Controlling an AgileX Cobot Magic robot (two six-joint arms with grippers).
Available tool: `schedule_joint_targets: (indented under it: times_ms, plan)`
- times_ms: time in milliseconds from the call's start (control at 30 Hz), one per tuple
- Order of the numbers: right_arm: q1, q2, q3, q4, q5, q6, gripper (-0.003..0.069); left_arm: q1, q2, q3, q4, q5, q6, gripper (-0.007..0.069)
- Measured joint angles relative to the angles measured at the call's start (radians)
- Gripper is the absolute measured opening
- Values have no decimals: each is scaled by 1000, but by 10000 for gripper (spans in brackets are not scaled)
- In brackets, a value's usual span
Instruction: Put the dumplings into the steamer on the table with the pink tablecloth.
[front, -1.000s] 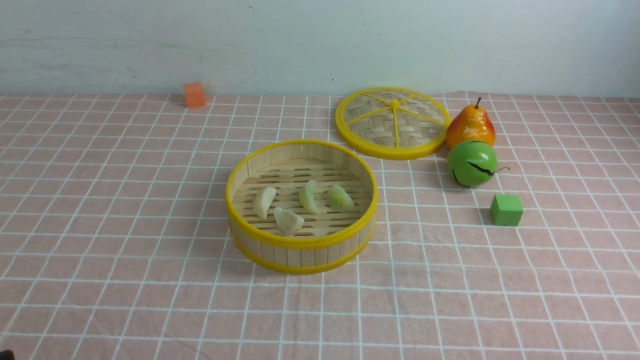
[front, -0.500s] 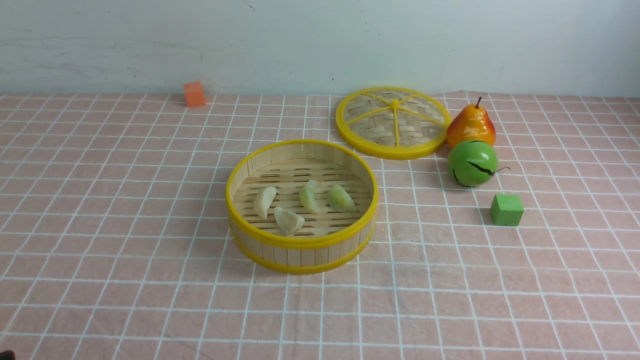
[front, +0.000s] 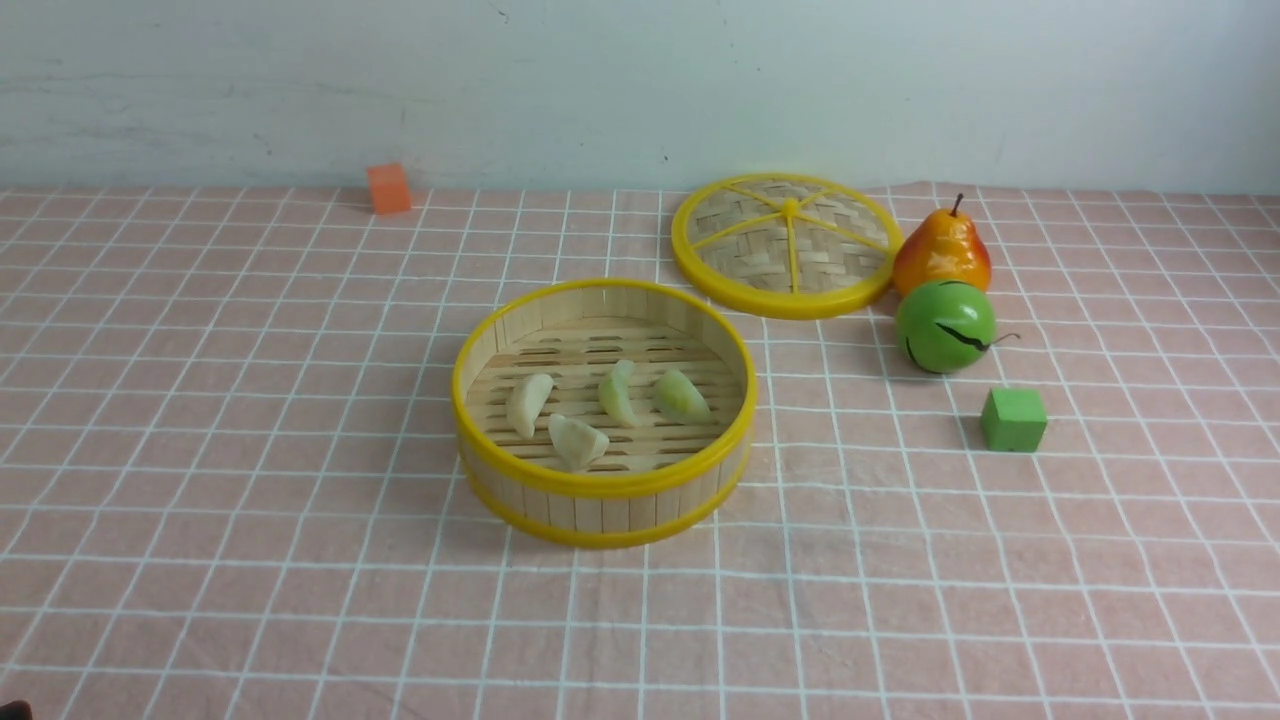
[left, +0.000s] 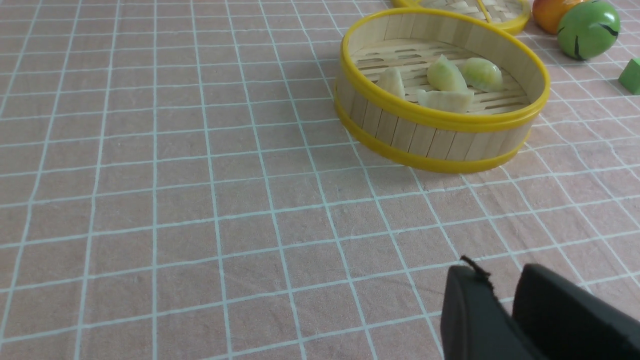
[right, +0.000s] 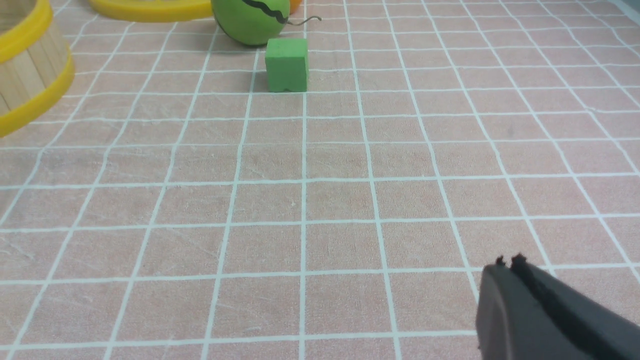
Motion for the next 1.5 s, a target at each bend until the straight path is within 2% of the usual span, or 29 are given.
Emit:
schedule_joint_targets:
  times_ms: [533,700,733,767,867,967,1233,1500]
  plan:
    - [0,0,0,0,0,1,1,0,0,10,0,-3,0,144]
    - [0,0,0,0,1,1,4,20,0,76,-13,-101,-14,115]
    - [0,0,0,0,1,1,7,53,0,111,-30,-175,-16,82]
    - [0,0,0,0,1,1,7,58,0,116,-33,-175,-16,77]
    - [0,0,0,0,1,1,12,176,0,209,-83,-341,-16,-13]
    - [0,0,0,0,1,1,14,245,-29,263,-102,-404,-17,-13]
    - [0,0,0,0,2,1,23,390,-151,368,-105,-389,-17,-13]
    - [0,0,0,0,2,1,36,407,-151,382,-105,-276,26,-13]
